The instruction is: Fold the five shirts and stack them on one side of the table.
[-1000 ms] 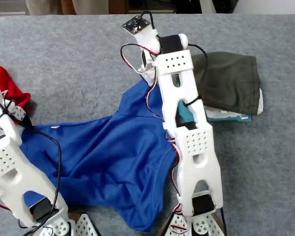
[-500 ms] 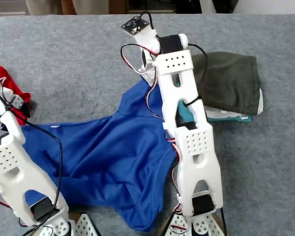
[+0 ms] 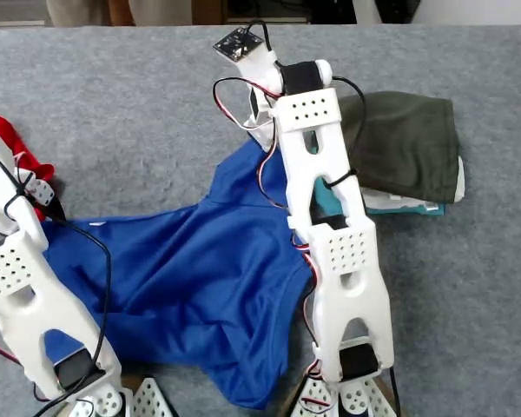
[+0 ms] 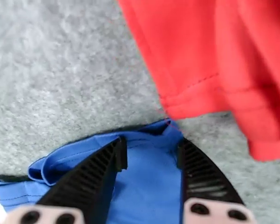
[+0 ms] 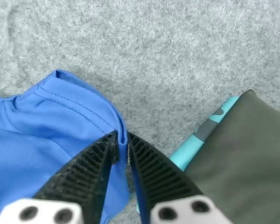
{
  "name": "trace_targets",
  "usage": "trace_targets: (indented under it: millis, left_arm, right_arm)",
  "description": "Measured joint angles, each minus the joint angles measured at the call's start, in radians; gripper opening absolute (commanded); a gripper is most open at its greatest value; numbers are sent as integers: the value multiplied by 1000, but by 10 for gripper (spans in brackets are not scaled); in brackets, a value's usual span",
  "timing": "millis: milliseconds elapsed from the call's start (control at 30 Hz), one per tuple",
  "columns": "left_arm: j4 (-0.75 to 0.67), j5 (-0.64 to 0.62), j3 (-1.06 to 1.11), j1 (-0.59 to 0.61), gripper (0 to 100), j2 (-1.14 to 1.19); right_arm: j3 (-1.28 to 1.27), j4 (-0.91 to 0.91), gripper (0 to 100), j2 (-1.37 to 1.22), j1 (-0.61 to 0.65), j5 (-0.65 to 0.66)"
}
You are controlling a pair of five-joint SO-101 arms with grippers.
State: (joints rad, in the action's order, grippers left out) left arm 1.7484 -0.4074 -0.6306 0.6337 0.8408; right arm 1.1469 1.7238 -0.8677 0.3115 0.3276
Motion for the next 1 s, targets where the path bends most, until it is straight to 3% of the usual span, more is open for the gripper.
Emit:
trace_targets:
  millis: [267,467,767,1000]
  left_arm:
    - [3,-32,-54,-2,181,40]
    - [2,-35,-98,-9,16,72]
    - [0,-38,-132,-12,19,83]
    - [0,-6,-160,-6,19,-25]
  right_arm:
    - [0,0,2,0,0,0]
    - [0,0,2,0,0,0]
    - [11,5,2,0,0,0]
    - [207,43,2,43,0,0]
